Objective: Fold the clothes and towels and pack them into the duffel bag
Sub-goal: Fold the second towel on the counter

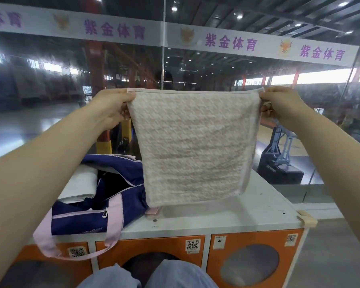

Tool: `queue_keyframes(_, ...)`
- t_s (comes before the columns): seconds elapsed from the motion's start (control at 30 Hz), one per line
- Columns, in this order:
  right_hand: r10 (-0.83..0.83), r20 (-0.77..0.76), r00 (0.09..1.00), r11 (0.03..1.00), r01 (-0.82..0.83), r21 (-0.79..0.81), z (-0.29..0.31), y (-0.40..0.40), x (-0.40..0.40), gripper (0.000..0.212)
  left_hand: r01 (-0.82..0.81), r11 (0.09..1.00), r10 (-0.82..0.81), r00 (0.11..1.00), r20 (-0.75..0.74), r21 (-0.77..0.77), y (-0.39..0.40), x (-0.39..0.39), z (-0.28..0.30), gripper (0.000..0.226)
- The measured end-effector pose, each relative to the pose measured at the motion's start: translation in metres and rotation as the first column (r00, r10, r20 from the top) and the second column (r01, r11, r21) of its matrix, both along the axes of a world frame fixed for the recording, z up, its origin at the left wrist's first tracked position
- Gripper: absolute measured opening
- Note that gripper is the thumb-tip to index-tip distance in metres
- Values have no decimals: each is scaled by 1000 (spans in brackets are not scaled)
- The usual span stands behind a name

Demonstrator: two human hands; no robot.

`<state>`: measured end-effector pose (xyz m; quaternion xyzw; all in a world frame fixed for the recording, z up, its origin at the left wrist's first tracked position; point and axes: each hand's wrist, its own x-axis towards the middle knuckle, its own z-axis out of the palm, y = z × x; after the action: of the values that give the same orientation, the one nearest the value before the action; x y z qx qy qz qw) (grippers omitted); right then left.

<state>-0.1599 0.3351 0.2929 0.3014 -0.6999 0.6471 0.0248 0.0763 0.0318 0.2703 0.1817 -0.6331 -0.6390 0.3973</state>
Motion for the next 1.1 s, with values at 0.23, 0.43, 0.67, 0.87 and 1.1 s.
queue_keyframes(0.23,102,58,993,995,-102,8,1,22,-5,7,46,999,-45,998,48,-21,8,-5,-8,10)
queue_keyframes(0.43,6,99,995,976,-27,214,-6,39,-23,5,120,977,-81,973,217,-175,1,-19,-16,9)
queue_keyframes(0.67,-173,119,978,885,102,455,-74,9,-79,15,69,909,213,771,600,-412,-19,-94,-85,23)
queue_keyframes(0.87,-192,141,971,898,116,425,-134,-30,-123,14,2,906,269,770,579,-424,-31,-156,-143,19)
queue_keyframes(1.1,-202,102,974,928,157,338,-154,-53,-155,21,-139,899,320,857,404,-416,-60,-200,-156,17)
